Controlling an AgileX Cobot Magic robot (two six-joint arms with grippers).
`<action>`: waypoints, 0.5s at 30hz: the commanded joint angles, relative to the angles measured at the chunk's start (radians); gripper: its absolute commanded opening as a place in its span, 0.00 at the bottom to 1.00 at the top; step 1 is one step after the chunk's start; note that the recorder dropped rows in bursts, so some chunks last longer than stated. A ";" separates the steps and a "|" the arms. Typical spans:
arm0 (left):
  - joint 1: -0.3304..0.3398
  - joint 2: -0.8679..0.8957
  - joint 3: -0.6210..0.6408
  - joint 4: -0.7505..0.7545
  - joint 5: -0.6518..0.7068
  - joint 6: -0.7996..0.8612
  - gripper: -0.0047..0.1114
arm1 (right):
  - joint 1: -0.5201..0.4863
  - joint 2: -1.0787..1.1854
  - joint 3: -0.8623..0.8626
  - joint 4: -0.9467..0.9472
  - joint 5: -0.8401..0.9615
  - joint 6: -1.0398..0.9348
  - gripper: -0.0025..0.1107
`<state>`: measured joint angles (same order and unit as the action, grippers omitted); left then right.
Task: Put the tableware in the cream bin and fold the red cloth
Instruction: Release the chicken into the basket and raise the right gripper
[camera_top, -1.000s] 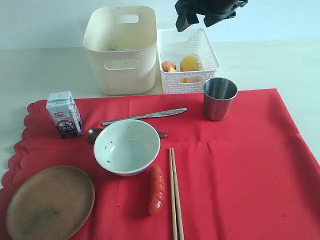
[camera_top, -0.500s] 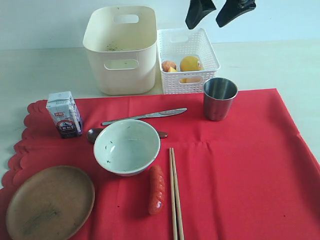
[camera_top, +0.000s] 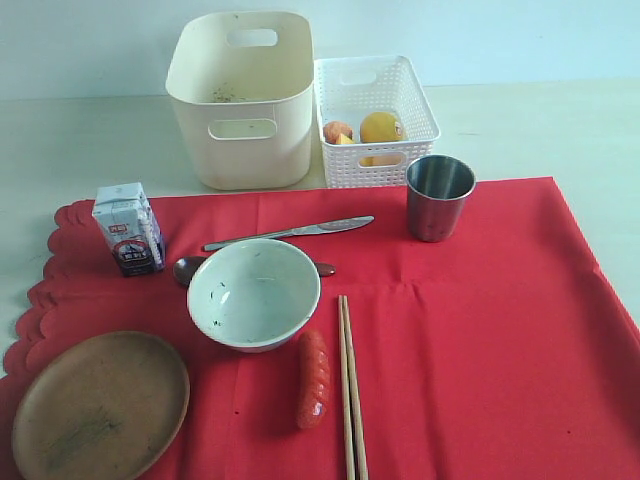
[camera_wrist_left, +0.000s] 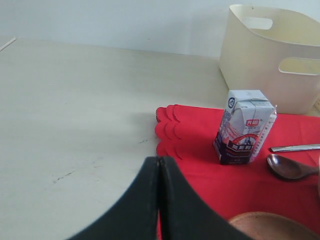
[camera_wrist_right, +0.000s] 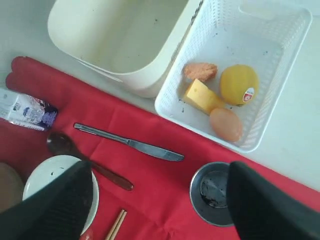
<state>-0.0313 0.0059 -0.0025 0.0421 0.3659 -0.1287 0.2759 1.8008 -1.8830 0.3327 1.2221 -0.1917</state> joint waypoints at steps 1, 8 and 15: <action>0.002 -0.006 0.002 0.000 -0.011 0.001 0.04 | -0.003 -0.061 -0.008 0.005 -0.001 0.002 0.64; 0.002 -0.006 0.002 0.000 -0.011 0.001 0.04 | -0.003 -0.134 -0.008 0.005 -0.001 0.002 0.64; 0.002 -0.006 0.002 0.000 -0.011 0.001 0.04 | -0.003 -0.204 0.001 0.008 -0.001 0.002 0.64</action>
<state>-0.0313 0.0059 -0.0025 0.0421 0.3659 -0.1287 0.2759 1.6277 -1.8830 0.3327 1.2239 -0.1917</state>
